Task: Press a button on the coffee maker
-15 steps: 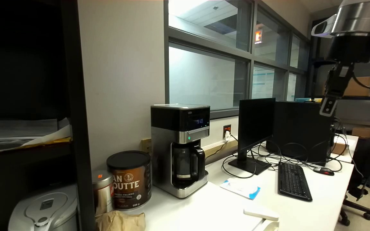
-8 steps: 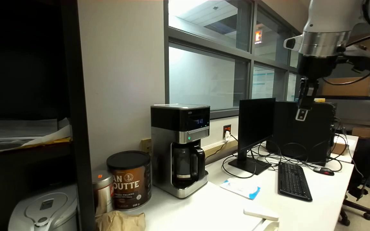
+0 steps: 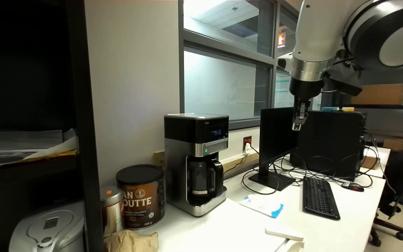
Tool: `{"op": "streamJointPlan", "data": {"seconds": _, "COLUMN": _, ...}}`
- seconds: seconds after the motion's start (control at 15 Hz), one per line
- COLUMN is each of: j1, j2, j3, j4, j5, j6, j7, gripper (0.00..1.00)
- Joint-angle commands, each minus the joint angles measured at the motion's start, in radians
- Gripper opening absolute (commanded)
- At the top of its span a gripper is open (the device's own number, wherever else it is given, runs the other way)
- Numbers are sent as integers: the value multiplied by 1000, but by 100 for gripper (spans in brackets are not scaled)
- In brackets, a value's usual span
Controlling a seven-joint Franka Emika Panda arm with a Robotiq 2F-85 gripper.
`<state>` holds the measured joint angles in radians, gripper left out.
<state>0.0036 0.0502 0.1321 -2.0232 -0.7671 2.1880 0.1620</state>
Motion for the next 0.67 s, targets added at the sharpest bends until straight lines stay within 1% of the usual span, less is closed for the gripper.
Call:
{"op": "streamJointPlan", "data": {"seconds": 0.0, "j1": 48, "j2": 133, "j3": -27, "j4": 139, "j5": -109, "j6": -29, "j7": 31, "gripper": 1}}
{"op": "streamJointPlan", "data": {"seconds": 0.33, "j1": 90, "j2": 271, "j3": -61, "j4": 272, "j5": -227, "j6": -13, "j7": 60, "gripper": 0}}
{"op": "streamJointPlan", "data": {"seconds": 0.6, "j1": 106, "j2": 370, "j3": -83, "j4": 376, "j5": -264, "j6": -4, "j7": 62, "gripper": 0}}
